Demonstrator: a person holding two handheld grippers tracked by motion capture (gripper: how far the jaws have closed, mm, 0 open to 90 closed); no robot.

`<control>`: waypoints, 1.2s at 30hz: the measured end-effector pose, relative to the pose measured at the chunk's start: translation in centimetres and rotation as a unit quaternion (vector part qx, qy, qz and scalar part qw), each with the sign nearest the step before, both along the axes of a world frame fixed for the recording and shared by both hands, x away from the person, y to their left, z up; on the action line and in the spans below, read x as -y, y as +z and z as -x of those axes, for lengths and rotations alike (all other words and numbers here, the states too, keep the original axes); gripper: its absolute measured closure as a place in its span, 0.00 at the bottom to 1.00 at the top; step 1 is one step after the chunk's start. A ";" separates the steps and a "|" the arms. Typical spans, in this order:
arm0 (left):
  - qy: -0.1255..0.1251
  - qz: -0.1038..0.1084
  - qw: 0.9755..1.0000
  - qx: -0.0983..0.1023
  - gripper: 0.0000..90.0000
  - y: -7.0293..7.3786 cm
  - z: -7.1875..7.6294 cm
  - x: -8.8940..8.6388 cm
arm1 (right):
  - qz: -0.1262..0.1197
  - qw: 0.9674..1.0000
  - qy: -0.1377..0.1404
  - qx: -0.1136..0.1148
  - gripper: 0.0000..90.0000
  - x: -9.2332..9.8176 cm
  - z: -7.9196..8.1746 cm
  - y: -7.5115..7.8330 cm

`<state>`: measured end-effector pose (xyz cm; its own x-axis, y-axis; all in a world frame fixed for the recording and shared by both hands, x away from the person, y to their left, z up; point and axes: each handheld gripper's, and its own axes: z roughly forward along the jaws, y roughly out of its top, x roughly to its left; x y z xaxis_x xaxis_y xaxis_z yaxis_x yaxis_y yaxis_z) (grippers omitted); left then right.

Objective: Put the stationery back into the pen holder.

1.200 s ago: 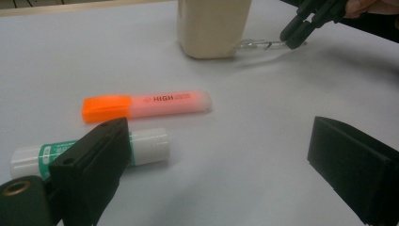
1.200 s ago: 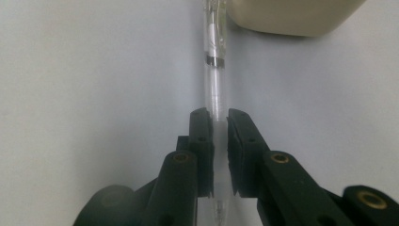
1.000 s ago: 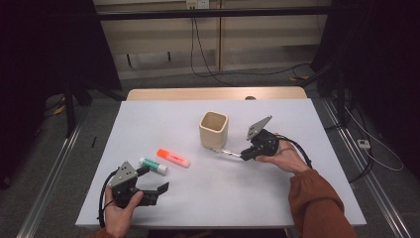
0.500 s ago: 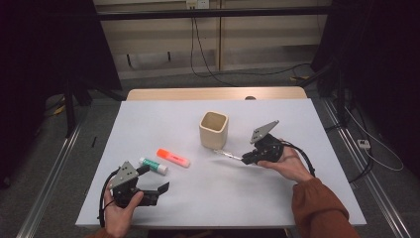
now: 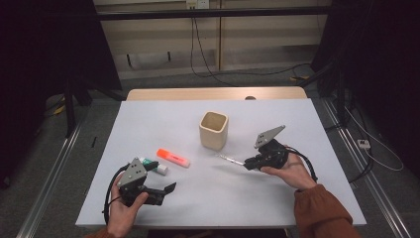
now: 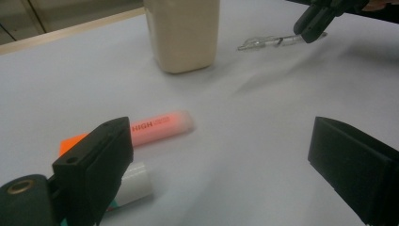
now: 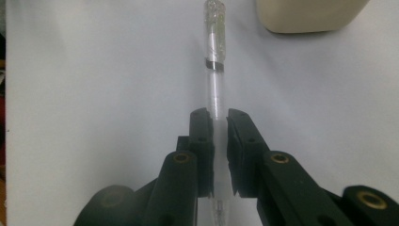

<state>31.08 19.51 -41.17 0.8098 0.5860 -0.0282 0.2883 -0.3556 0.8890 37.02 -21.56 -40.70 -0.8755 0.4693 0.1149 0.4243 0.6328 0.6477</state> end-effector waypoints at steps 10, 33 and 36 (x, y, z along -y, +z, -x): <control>-0.027 -0.057 0.998 0.031 0.08 1.1 0.4 2.3 | -0.017 1.000 -0.011 -0.010 0.90 0.4 1.1 0.2; -0.085 -0.192 0.967 0.147 0.07 0.7 0.1 7.8 | -0.022 1.000 -0.003 -0.010 0.90 -1.5 2.0 1.3; -0.091 -0.218 0.956 0.175 0.08 0.4 0.0 8.9 | -0.024 1.000 0.000 -0.010 0.90 -1.7 2.1 1.3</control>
<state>31.11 10.66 -40.76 0.8146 0.3298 0.4772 -0.1008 -0.7296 0.6764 34.96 -19.88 -39.38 -0.8730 0.4627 0.1541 0.4368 0.6015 0.6689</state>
